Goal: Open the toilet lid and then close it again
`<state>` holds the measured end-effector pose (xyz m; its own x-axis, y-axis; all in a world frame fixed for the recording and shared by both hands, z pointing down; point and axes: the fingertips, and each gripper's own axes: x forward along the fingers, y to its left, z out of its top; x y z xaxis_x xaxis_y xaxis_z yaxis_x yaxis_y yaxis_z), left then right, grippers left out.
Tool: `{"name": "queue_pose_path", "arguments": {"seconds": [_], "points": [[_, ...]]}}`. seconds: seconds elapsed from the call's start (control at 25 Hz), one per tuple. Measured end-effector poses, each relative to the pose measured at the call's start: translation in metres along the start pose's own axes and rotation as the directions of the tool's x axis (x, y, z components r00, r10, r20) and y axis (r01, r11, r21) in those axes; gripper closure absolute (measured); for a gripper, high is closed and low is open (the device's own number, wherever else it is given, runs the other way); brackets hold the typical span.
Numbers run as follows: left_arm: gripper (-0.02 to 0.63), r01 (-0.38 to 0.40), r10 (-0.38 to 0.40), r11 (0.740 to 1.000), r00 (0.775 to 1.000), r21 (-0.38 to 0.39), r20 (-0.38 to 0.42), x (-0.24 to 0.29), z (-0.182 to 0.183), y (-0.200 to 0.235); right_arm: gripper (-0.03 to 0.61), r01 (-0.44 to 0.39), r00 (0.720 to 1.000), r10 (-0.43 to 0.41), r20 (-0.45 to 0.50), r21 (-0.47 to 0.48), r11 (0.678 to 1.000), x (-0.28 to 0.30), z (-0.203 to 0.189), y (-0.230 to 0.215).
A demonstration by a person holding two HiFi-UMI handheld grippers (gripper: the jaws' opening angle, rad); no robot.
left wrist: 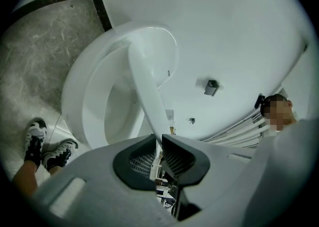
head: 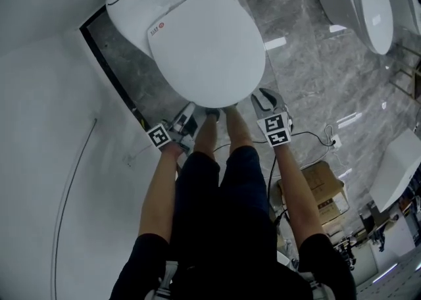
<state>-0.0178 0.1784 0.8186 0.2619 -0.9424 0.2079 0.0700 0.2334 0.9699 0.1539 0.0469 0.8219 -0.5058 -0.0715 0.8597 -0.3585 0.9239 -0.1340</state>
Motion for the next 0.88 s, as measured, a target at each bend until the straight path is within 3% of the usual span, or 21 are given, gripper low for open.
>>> {"name": "queue_pose_path", "arguments": {"seconds": [0.32, 0.48, 0.6, 0.76, 0.88], "points": [[0.572, 0.021, -0.020, 0.999, 1.000, 0.026, -0.010, -0.002, 0.013, -0.040, 0.411, 0.106, 0.994, -0.103, 0.032, -0.151, 0.983, -0.025, 0.059, -0.008], [0.572, 0.014, -0.013, 0.999, 1.000, 0.032, -0.028, 0.000, 0.014, -0.054, 0.405, 0.179, 0.984, -0.166, 0.071, -0.251, 0.951, -0.035, 0.082, -0.008], [0.572, 0.007, -0.006, 0.999, 1.000, 0.031, -0.030, -0.003, 0.019, -0.060, 0.395, 0.219, 0.975, -0.200, 0.096, -0.275, 0.936, -0.042, 0.095, -0.006], [0.572, -0.014, 0.015, 0.999, 1.000, 0.032, -0.016, -0.004, 0.022, -0.067, 0.370, 0.252, 0.967, -0.223, 0.126, -0.321, 0.913, -0.054, 0.110, -0.003], [0.572, -0.015, 0.015, 0.999, 1.000, 0.048, 0.004, -0.004, 0.026, -0.076, 0.370, 0.231, 0.972, -0.195, 0.134, -0.360, 0.904, -0.058, 0.119, 0.001]]}}
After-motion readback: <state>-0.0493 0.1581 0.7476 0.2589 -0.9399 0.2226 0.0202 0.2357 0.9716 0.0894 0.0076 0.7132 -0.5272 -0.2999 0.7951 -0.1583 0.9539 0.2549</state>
